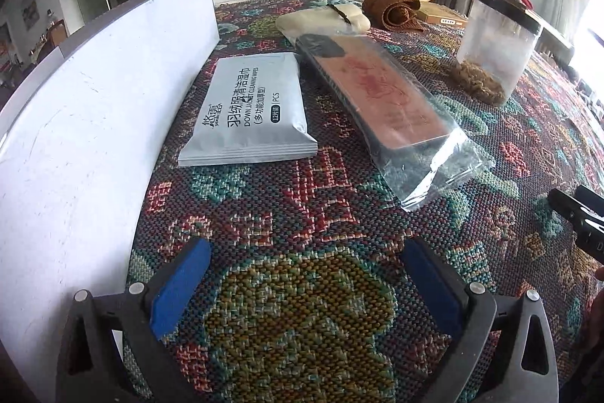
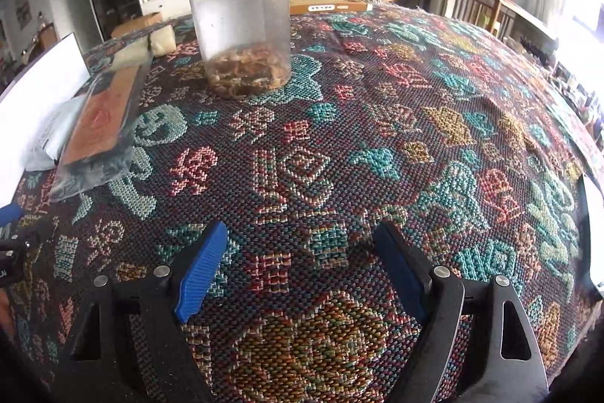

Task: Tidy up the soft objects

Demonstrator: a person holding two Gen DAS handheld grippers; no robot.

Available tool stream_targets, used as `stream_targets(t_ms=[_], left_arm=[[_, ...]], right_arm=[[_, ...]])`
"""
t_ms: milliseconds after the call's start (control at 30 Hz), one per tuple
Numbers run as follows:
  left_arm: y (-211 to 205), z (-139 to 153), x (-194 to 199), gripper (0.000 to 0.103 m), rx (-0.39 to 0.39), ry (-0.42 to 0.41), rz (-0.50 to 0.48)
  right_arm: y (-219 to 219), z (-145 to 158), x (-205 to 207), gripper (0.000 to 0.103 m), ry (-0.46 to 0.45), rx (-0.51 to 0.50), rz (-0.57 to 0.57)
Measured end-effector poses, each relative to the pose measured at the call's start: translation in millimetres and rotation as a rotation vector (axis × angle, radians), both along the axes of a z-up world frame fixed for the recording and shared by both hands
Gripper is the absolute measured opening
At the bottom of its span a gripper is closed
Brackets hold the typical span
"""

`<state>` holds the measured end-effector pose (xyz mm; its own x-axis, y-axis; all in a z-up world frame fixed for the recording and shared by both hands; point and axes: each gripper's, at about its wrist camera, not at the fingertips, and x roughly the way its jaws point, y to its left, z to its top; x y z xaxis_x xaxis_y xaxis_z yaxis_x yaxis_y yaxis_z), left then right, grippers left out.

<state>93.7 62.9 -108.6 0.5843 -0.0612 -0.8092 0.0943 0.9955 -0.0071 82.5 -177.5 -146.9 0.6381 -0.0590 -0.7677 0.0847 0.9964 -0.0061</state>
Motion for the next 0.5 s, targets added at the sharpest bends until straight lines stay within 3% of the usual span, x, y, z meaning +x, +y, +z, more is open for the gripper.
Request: stream_targets(t_ms=[500], left_arm=[[1.8,0.0,0.9,0.103,-0.006,0.001,0.001]], right_arm=[[0.1,0.6,0.0,0.084,0.0,0.002,0.0]])
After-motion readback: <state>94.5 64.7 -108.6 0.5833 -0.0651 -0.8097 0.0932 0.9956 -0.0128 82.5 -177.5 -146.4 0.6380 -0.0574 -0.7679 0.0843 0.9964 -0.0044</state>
